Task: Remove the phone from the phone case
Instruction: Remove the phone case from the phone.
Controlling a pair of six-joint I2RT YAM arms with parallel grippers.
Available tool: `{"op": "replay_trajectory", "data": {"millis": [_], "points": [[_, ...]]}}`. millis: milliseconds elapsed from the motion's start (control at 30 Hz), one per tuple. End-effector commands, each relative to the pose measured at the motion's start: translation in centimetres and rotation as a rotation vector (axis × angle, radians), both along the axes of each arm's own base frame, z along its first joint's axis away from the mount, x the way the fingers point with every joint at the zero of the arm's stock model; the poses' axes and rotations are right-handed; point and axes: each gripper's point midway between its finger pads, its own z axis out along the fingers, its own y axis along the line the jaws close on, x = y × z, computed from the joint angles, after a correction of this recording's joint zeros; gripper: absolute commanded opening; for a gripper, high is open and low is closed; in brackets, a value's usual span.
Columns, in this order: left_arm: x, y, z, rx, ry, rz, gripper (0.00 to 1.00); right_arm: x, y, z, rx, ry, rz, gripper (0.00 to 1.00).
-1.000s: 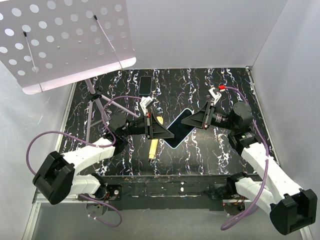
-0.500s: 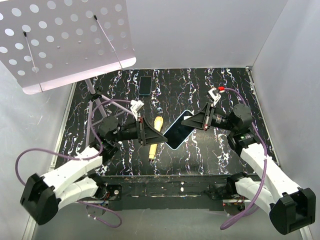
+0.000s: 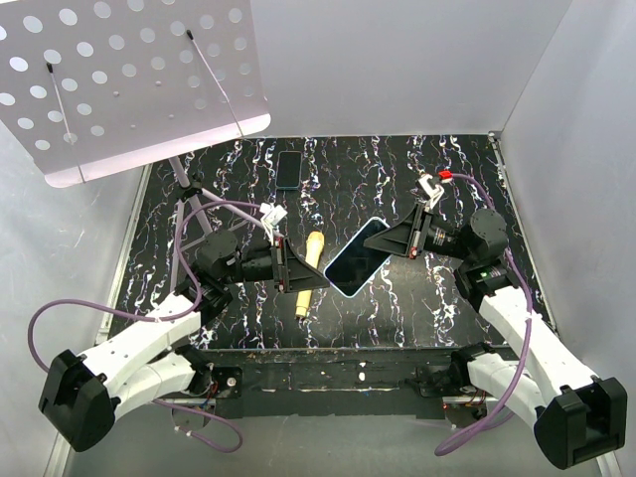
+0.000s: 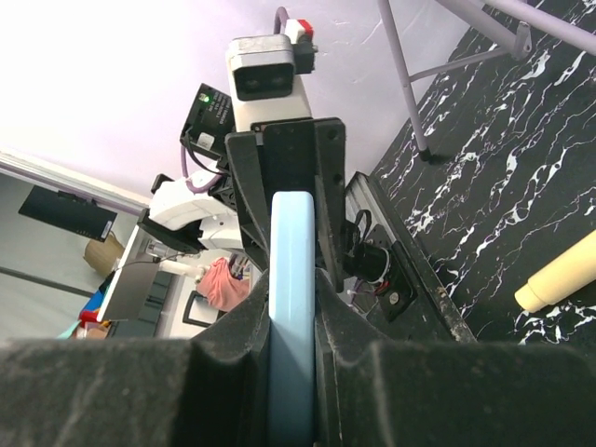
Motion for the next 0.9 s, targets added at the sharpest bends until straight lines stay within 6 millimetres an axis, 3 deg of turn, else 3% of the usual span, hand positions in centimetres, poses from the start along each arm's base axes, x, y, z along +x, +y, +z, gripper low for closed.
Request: {"op": "replay_trajectory", "data": {"millis": [0, 200, 367, 467, 600, 867], "points": [[-0.2, -0.1, 2.1, -0.055, -0.059, -0.023, 0.37, -0.8, -0.2, 1.9, 0.047, -0.083, 0.022, 0.01], [-0.4, -0.4, 2.8, -0.087, -0.059, -0.059, 0.28, -1.1, -0.3, 1.8, 0.044, -0.09, 0.03, 0.01], [-0.8, -0.5, 3.1, -0.106, -0.076, -0.102, 0.12, -1.3, -0.3, 2.2, 0.048, -0.096, 0.038, 0.01], [-2.1, -0.3, 4.4, -0.18, -0.208, -0.185, 0.0, -1.8, -0.3, 2.9, 0.079, -0.094, 0.071, 0.01], [-4.1, 0.3, 5.2, -0.261, -0.351, -0.324, 0.0, -3.4, -0.4, 3.7, 0.115, -0.075, 0.152, 0.01], [-2.6, -1.1, 4.5, -0.31, -0.344, -0.406, 0.0, -6.2, -1.3, 6.7, 0.206, -0.078, 0.247, 0.01]]}}
